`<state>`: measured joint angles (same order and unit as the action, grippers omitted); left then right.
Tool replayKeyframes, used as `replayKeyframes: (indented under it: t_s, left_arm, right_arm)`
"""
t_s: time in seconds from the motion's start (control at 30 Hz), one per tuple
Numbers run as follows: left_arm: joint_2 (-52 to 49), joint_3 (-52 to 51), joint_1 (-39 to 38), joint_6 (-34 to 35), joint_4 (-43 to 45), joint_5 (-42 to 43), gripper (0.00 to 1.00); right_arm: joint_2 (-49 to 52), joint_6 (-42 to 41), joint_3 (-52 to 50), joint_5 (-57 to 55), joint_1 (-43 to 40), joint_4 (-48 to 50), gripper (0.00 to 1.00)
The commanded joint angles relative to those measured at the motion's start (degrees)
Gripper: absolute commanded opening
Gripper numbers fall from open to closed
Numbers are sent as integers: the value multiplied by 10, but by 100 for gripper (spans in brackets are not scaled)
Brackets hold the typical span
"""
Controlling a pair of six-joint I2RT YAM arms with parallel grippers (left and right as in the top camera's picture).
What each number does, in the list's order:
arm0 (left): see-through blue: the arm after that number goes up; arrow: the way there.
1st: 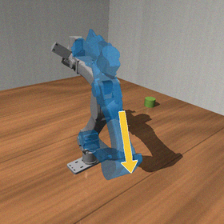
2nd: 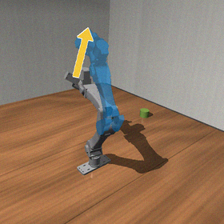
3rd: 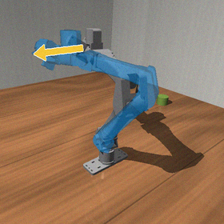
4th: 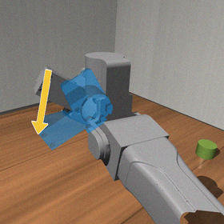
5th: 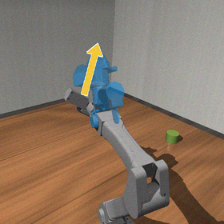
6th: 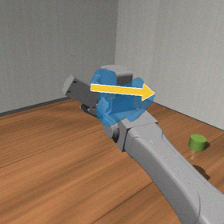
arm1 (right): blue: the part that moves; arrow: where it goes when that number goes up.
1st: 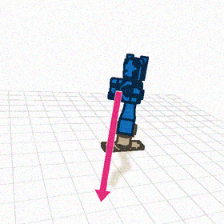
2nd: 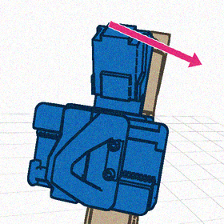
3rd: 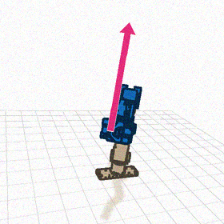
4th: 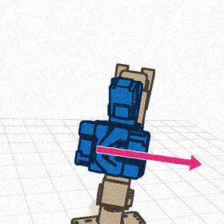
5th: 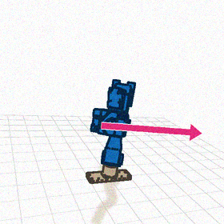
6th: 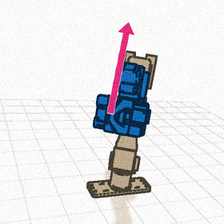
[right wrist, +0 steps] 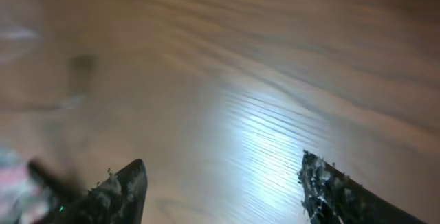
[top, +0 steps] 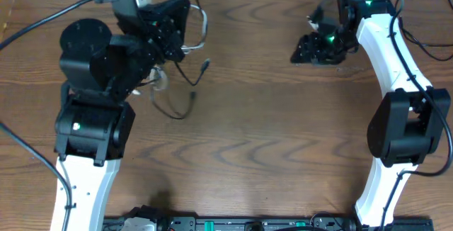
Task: Untangle cables
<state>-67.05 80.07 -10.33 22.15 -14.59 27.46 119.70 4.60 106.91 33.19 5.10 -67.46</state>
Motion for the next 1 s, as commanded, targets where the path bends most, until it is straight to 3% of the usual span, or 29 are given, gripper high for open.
replayKeyframes:
  t_s: [0.0,0.13,0.3,0.53,0.73,0.97]
  left_arm:
    - [-7,2,2,26,3,103,8]
    - [-26,2,2,24,-20,216,7]
    - [-68,2,2,-16,-90,305,7]
    - [-135,2,2,-102,-118,460,7]
    - [-181,2,-2,-123,-117,485,8]
    - [-189,2,-4,-162,-118,478,8]
  right_arm:
    - [-97,113,10,142,16,21,73]
    - [-171,121,10,153,37,61,81]
    - [-207,111,10,154,67,73,83]
    - [-195,-66,10,150,69,110,77]
    - [-160,-224,10,46,94,80,72]
    - [-92,-243,10,78,123,55,69]
